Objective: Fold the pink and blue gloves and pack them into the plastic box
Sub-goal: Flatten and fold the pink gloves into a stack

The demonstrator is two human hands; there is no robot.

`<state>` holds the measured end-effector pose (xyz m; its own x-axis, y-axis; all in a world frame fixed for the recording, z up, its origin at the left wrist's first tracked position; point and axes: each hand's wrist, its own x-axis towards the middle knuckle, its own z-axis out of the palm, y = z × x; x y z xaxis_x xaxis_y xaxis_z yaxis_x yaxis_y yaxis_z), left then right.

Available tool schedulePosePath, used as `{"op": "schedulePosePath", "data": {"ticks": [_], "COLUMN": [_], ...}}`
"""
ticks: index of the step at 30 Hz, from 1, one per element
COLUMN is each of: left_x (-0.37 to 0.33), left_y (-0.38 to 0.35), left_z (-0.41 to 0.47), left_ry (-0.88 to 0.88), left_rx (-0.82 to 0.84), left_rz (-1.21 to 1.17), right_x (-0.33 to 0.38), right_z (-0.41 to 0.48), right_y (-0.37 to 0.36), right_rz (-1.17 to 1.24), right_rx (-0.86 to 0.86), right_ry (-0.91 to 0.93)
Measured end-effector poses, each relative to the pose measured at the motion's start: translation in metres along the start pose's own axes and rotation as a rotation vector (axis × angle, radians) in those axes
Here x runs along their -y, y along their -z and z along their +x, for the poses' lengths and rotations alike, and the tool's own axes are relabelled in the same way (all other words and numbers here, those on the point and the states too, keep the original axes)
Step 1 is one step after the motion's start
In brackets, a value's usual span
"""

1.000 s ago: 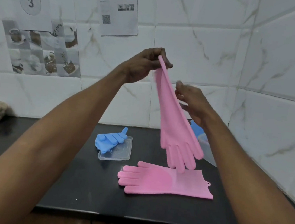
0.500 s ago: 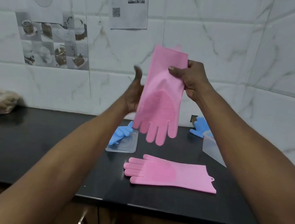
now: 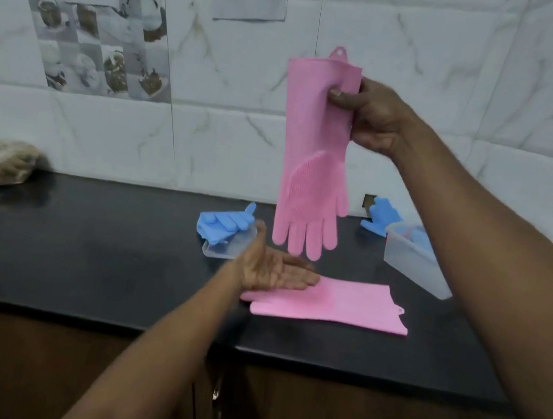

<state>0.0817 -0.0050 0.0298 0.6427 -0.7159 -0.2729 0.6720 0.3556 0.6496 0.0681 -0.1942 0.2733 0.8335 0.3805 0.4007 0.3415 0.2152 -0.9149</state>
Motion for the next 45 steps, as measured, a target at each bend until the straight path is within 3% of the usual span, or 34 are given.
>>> {"op": "schedulePosePath", "data": {"ticks": [2, 5, 7, 9, 14, 18, 22, 28, 32, 34, 36, 39, 43, 45], "left_x": [0.008, 0.014, 0.009, -0.003, -0.004, -0.003, -0.006, 0.004, -0.006, -0.014, -0.017, -0.006, 0.0, -0.004], "left_y": [-0.012, -0.022, -0.018, -0.008, -0.003, 0.009, 0.01, 0.015, 0.002, -0.002, -0.001, 0.002, 0.008, 0.009], "left_z": [0.01, 0.012, 0.0, -0.017, -0.04, -0.039, -0.044, -0.031, -0.028, -0.028, -0.024, -0.017, -0.018, -0.02], "left_ry": [0.004, -0.124, -0.264, -0.36, -0.216, -0.163, -0.166, -0.104, -0.406, -0.484, -0.429, -0.201, -0.182, -0.119], "left_rx": [0.111, 0.126, 0.031, -0.201, -0.681, -0.772, -0.868, -0.927, -0.904, -0.938, -0.956, -1.017, -0.999, -0.981], "left_rz": [-0.214, -0.334, -0.309, -0.136, 0.359, 0.401, 0.54, 1.074, 1.122, 1.139, 1.169, 1.207, 1.003, 1.012], "right_x": [-0.002, -0.012, -0.022, -0.045, -0.141, -0.186, -0.195, -0.2, -0.182, -0.167, -0.165, -0.186, -0.21, -0.21], "right_z": [-0.004, -0.026, -0.045, -0.062, -0.111, -0.143, -0.143, -0.149, -0.134, -0.134, -0.14, -0.159, -0.175, -0.175], "right_y": [0.005, 0.036, 0.063, 0.09, 0.115, 0.111, 0.116, 0.092, 0.081, 0.081, 0.086, 0.091, 0.098, 0.098], "right_rz": [-0.012, -0.085, -0.136, -0.175, -0.259, -0.193, -0.369, -0.784, -0.651, -0.712, -0.782, -0.84, -0.876, -0.86], "right_rx": [0.099, 0.124, 0.098, 0.047, -0.185, -0.431, -0.878, -0.694, -0.696, -0.739, -0.769, -0.68, -0.724, -0.72], "right_ry": [-0.034, -0.108, -0.167, -0.259, -0.605, -0.768, -0.75, -0.839, -0.616, -0.533, -0.6, -0.815, -0.791, -0.782]}}
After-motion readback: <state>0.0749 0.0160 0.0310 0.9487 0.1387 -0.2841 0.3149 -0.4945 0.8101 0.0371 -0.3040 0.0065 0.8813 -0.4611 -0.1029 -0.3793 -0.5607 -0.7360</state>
